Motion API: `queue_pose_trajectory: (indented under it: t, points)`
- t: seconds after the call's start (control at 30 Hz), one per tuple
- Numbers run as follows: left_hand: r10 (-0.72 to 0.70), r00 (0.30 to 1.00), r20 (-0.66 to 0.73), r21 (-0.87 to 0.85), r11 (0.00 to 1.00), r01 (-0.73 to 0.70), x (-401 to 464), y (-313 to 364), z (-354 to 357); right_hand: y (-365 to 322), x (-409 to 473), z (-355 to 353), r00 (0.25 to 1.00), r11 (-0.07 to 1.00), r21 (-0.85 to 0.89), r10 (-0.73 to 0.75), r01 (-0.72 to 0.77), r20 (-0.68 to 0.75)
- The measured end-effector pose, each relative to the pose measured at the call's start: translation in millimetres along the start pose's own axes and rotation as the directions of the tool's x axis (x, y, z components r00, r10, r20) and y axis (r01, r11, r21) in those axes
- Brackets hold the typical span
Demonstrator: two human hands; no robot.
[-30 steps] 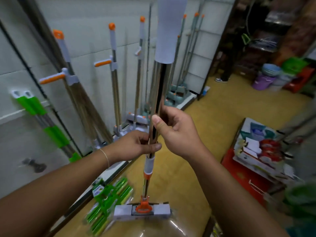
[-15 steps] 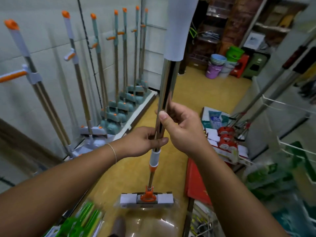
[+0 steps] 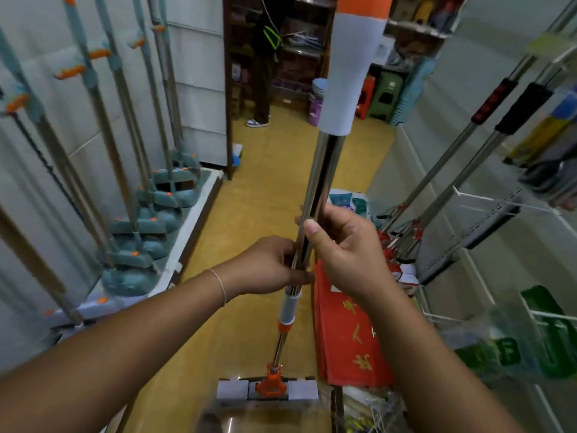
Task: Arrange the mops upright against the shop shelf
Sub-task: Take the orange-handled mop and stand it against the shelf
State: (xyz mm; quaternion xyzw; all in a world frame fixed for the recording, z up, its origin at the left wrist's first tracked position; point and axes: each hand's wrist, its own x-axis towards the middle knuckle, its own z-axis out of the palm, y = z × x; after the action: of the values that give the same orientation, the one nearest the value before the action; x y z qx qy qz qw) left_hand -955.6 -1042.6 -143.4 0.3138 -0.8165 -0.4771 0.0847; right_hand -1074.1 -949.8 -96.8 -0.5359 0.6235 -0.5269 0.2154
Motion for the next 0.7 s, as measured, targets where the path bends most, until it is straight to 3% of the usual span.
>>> queue_pose_trajectory:
  t: [0.13, 0.4, 0.7]
  points:
    - [0.064, 0.996, 0.058, 0.005, 0.998, -0.064, 44, 4, -37, 9, 42, 4, 0.999, 0.999, -0.039, 0.028, -0.030, -0.032]
    - [0.105, 0.993, 0.061, 0.014, 0.994, -0.106, 122, 2, -85, 30, 126, 2, 0.994, 0.997, 0.065, 0.057, -0.051, -0.098]
    - [0.046, 0.999, 0.027, 0.085, 0.995, -0.048, 250, -18, -138, 89, 259, 0, 0.995, 0.990, 0.140, 0.046, -0.033, -0.089]
